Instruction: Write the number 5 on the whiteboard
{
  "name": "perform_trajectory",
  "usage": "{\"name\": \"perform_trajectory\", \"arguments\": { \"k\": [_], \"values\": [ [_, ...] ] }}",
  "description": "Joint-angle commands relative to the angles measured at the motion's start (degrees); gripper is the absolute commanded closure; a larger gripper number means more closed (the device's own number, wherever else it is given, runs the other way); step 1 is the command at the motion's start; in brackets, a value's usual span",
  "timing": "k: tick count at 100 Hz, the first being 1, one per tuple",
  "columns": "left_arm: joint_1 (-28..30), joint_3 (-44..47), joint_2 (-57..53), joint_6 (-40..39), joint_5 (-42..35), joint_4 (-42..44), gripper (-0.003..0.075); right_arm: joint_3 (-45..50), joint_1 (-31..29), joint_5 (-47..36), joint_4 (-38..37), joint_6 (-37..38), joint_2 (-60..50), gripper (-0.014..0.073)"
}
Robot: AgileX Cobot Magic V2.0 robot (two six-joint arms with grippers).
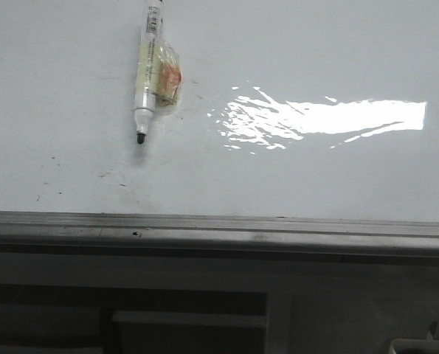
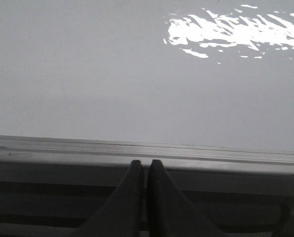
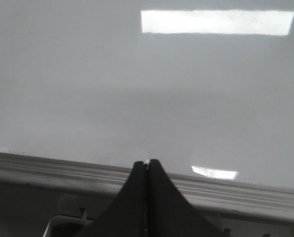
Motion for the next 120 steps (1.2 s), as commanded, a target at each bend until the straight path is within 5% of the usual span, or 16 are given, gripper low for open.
{"name": "perform_trajectory", "arguments": {
  "k": [1,77,99,120],
  "values": [
    [0.2,1.4,-1.5,-0.5,-3.2,-0.7,0.0741,1.2,-0.5,-1.2,-1.2,-0.2,-0.9,0.0657],
    [0.2,1.4,-1.5,-0.5,-4.4,2.7,0.0741,1.2,-0.5,-1.8,-2.2,-0.2,-0.9,0.0657],
    [0.2,1.4,-1.5,-0.6,-9.9,7.0,0.0741,1.2,-0.5,-13.9,0.7,-0.2,-0.9,0.0657],
    [0.2,1.4,-1.5,-0.7,-20.0,-21.2,0.0741,1.2,-0.5,-26.8,4.6,-0.2,-0.9,0.0657]
  ]
}}
